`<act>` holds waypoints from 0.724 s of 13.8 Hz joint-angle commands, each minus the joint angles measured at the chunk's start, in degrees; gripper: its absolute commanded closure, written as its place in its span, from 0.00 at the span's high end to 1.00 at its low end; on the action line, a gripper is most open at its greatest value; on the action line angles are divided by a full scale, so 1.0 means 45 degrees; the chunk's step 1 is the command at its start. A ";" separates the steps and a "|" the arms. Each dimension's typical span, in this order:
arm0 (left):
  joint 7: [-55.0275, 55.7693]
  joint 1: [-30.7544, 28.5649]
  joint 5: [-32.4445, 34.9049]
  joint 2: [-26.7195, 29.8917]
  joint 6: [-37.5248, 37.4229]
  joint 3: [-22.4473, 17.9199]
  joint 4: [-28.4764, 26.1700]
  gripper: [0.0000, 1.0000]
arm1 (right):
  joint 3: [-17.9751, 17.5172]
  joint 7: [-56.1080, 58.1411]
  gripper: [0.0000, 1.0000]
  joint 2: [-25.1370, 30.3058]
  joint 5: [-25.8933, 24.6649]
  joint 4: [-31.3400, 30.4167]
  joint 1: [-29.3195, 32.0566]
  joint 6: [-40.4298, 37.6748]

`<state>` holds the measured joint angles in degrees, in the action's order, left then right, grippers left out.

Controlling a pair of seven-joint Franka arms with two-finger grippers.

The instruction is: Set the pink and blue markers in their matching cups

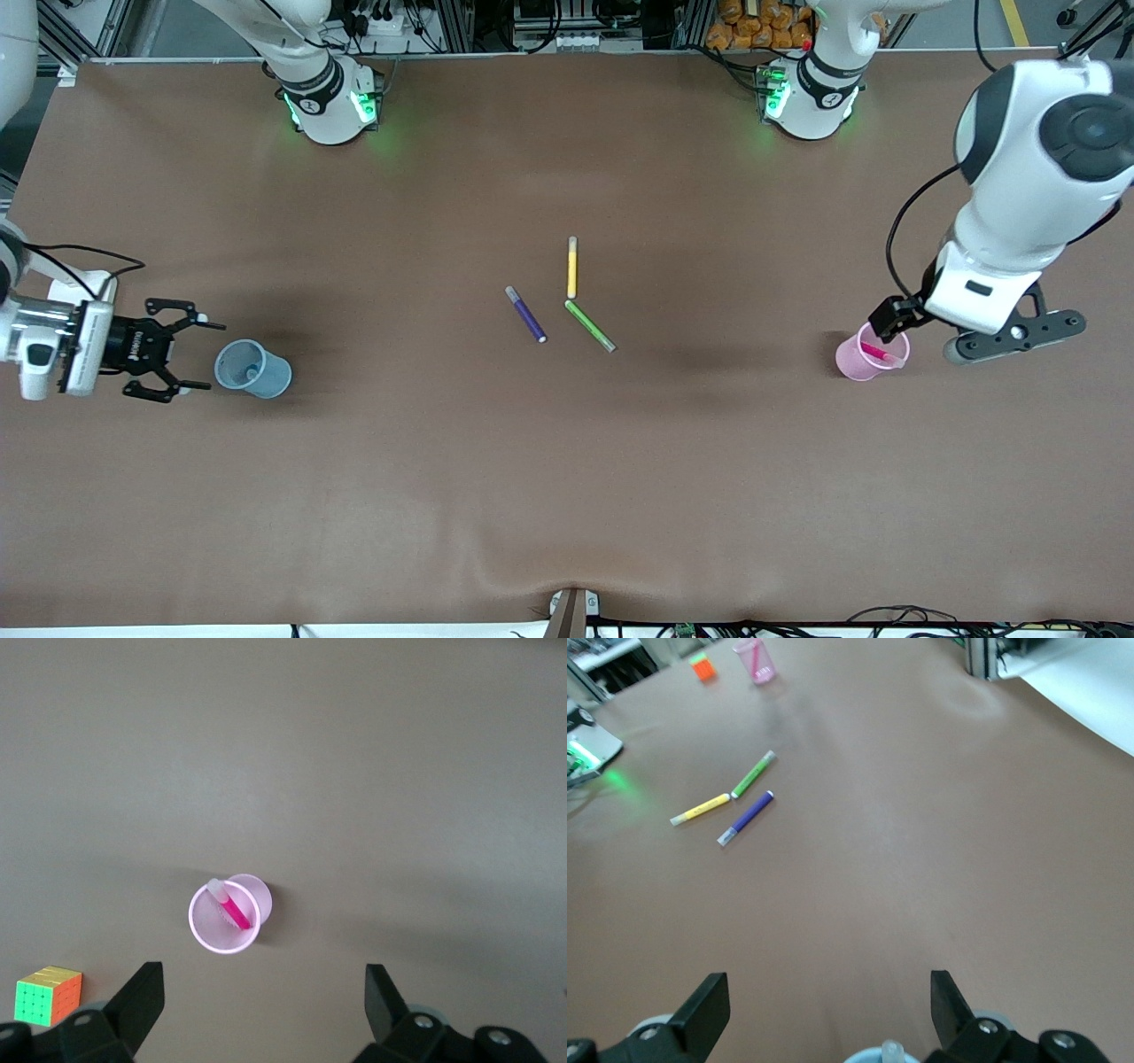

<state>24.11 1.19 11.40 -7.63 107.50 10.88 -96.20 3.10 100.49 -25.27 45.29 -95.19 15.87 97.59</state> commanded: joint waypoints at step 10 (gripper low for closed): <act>-0.2702 -0.0675 -0.3725 0.1812 -0.2581 -0.0035 0.0479 1.00 | -0.0103 -0.6681 1.00 0.2665 -0.5176 0.0216 -0.2333 0.0481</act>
<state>12.74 -1.32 -4.13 -1.13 97.17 10.57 -93.56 2.52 74.84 -15.59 25.66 -93.20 6.90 99.15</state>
